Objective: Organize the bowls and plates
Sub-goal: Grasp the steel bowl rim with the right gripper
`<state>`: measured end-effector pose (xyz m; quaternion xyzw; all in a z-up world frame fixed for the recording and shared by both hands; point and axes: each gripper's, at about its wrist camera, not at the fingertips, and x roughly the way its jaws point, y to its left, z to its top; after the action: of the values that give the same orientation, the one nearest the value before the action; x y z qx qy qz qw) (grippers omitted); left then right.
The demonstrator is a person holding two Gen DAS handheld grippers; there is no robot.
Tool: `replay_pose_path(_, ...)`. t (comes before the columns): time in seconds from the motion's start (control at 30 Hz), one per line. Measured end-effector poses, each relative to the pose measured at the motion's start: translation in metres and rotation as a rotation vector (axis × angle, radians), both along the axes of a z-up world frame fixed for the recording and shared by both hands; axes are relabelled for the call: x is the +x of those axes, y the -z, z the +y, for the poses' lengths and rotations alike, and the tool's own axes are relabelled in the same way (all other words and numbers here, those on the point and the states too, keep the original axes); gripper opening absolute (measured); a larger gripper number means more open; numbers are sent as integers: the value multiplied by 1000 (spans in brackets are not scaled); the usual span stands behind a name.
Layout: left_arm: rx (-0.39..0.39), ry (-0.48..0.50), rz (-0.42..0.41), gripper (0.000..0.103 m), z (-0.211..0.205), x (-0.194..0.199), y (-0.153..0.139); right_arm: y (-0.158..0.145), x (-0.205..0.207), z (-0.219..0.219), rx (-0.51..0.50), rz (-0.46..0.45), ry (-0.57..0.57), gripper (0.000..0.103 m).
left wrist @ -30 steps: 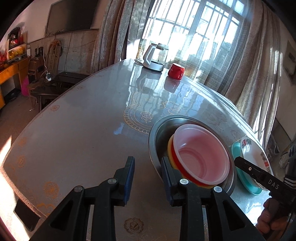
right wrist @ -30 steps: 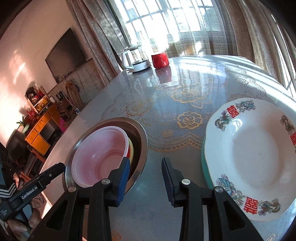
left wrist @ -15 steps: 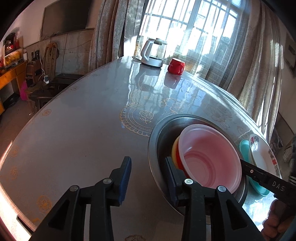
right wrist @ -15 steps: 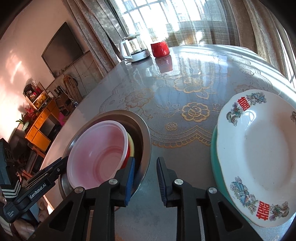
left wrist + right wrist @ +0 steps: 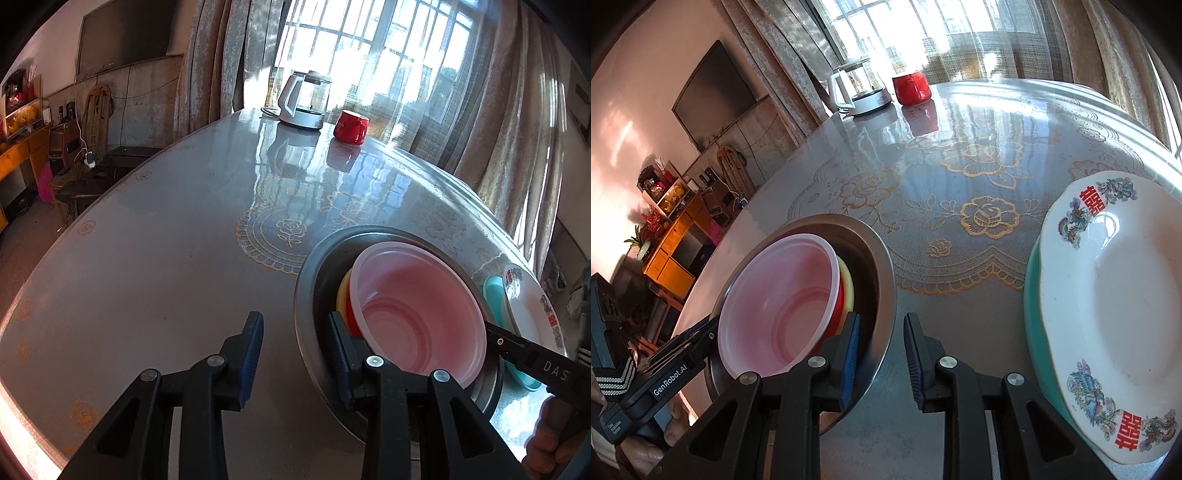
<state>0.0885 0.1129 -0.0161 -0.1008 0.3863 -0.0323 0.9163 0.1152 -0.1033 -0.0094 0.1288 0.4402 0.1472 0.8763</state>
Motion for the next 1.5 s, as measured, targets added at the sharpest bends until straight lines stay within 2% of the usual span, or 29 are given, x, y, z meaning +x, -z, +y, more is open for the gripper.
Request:
replay_pose_path(0.23, 7, 13, -9, 26, -4, 0, 0, 1, -1, 0, -1, -1, 3, 24)
replay_pose_path(0.6, -12, 23, -24, 17, -4, -3, -1, 3, 0, -4, 38, 17, 13, 24)
replay_pose_path(0.9, -49, 33, -32, 17, -3, -19, -2, 1, -8, -2, 40, 12, 2, 15)
replay_pose_path(1.23, -63, 38, -26, 16, -3, -35, -4, 2, -20, -4, 50, 6, -7, 15)
replay_pose_path(1.5, -34, 33, -10, 16, -8, -43, -5, 0, -27, -7, 60, 4, -13, 15)
